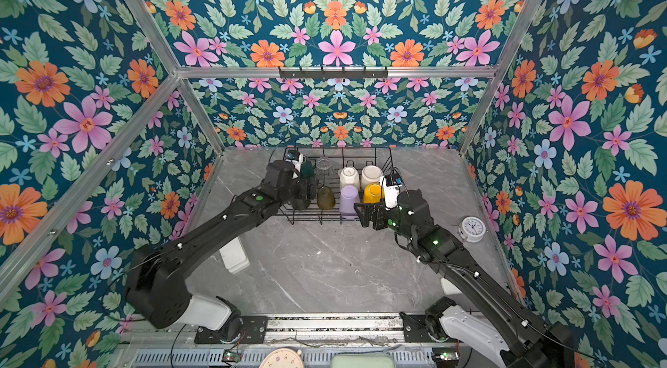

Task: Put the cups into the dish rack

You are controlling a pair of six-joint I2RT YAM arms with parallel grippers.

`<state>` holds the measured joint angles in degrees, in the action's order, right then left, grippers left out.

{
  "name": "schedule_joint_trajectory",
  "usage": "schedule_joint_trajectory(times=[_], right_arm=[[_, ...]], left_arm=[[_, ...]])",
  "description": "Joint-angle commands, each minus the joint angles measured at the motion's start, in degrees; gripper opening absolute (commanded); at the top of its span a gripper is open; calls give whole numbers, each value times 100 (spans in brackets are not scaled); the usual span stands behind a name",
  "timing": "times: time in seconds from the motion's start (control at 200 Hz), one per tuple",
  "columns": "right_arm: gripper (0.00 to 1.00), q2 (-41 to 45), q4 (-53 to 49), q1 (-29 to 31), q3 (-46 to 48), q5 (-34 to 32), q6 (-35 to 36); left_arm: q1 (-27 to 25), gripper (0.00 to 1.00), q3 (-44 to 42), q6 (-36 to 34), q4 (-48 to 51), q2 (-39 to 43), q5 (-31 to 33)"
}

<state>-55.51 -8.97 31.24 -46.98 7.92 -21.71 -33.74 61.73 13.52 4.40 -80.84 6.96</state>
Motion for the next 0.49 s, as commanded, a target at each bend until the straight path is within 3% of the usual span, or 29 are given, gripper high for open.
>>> schedule_joint_trajectory(times=[0.0,0.195,0.345,0.49], right_arm=[[99,-89,18,-88,-83,-222,243],[99,-27,255,-906,290,-721,359],[99,29,758,-1787,918,-830,179],[99,-22,1289,-1977,1472,-1744,478]], left_arm=[[60,99,-614,-134,-1378,607,509],[297,99,-1809,-296,-2068,1725,1174],[796,99,-2856,-276,-2628,2296,1537],[1172,99,-3732,-455,-3245,2675,1971]])
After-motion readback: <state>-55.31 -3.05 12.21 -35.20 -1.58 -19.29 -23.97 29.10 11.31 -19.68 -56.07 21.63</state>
